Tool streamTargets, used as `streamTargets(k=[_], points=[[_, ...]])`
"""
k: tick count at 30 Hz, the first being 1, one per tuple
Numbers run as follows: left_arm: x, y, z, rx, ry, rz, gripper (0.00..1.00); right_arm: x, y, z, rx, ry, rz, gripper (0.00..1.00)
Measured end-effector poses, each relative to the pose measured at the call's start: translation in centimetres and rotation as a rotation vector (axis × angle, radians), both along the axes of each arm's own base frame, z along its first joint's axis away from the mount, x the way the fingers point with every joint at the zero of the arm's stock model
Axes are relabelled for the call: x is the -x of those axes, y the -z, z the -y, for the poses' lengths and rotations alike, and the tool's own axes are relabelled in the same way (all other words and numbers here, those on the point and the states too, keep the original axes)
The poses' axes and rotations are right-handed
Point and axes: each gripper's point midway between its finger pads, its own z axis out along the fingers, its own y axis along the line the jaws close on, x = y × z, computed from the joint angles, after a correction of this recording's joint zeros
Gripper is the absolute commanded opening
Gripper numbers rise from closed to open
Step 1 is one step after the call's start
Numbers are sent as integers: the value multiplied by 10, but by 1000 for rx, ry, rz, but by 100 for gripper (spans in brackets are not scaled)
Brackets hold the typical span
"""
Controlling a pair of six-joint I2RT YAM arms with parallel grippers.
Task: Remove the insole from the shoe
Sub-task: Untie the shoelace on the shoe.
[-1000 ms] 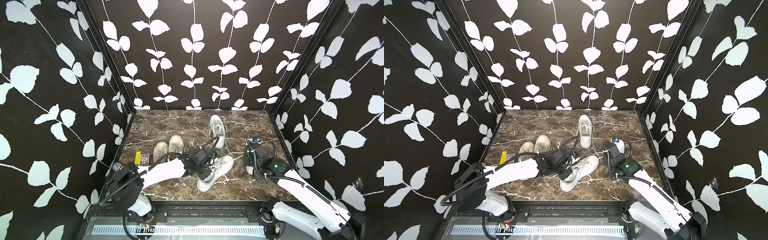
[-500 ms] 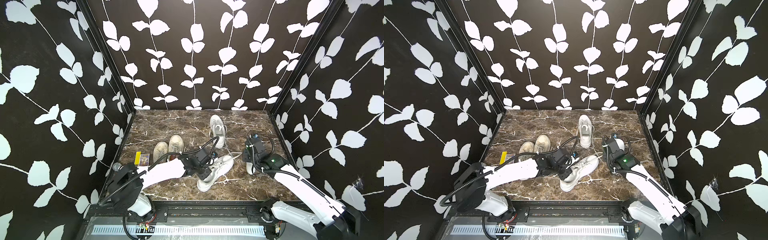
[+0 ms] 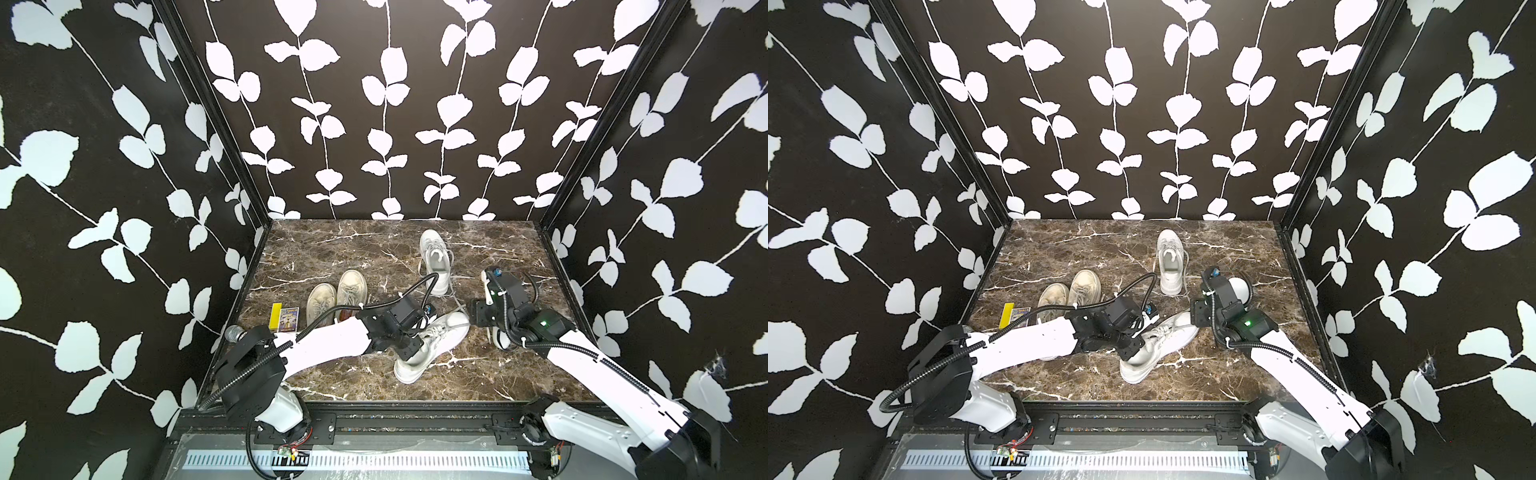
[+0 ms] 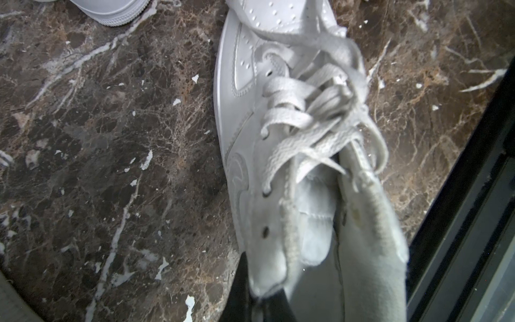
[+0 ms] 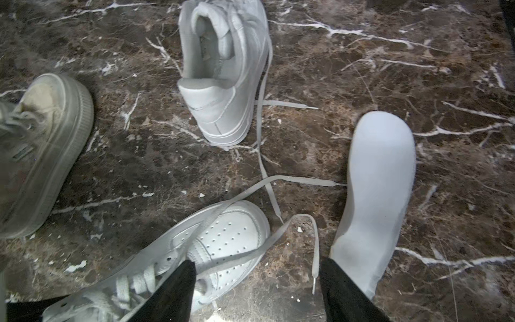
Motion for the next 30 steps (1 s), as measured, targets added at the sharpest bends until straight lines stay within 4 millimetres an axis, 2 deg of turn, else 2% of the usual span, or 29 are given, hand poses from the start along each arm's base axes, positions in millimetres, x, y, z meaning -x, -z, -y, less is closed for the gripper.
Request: streamTargets(k=[6, 12, 22, 30], points=[[2, 0, 1, 5, 5, -8, 0, 24, 11, -43, 20, -196, -37, 74], [4, 0, 3, 13, 15, -21, 0, 42, 28, -69, 52, -311, -88, 72], [5, 0, 3, 14, 18, -24, 0, 47, 39, -79, 72, -343, -110, 69], [6, 0, 3, 14, 20, -28, 0, 50, 59, -79, 107, -342, -151, 65]])
